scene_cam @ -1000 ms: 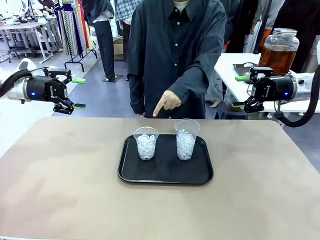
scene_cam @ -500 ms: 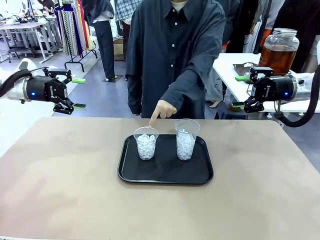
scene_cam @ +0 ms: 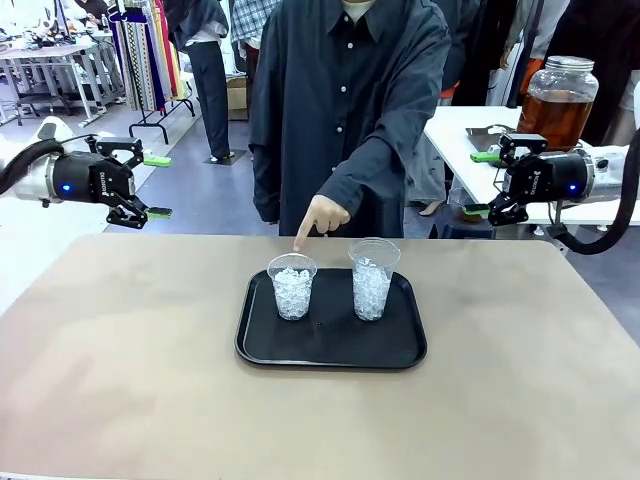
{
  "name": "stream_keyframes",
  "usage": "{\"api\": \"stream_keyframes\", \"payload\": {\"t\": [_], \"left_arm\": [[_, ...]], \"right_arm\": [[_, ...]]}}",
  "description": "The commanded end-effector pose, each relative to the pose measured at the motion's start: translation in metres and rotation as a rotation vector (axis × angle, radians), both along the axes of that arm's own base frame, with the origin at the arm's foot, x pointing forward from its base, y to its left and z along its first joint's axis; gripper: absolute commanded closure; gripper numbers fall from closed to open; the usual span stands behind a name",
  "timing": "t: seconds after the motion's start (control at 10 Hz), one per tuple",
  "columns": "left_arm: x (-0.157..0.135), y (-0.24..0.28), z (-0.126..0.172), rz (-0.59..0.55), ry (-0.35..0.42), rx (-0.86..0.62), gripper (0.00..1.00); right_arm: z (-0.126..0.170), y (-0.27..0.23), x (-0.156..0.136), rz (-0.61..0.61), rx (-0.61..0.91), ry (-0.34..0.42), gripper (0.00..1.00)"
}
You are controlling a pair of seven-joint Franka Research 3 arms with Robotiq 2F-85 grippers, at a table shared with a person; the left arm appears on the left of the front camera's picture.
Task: Pour the drink into the iced cup.
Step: Pick up the iced cup indicated by the human and present it to them.
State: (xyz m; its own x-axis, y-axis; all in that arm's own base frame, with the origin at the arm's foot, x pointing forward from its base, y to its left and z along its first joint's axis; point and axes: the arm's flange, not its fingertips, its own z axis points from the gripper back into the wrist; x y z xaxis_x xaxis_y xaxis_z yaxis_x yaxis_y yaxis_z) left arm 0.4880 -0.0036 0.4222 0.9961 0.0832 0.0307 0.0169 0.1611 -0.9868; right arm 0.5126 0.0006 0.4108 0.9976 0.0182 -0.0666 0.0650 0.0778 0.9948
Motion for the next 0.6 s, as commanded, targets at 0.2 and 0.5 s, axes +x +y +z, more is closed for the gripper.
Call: {"api": "stream_keyframes", "payload": {"t": [0.2, 0.5], "left_arm": [[0.0, -0.001, -0.015, -0.083, -0.431, -0.02, 0.0], [-0.007, -0.003, -0.023, -0.103, -0.612, -0.051, 0.0]], "right_arm": [[0.001, 0.0, 0.0, -0.004, -0.001, -0.002, 0.0], [0.001, 0.0, 0.0, -0.004, -0.001, -0.002, 0.0]]}}
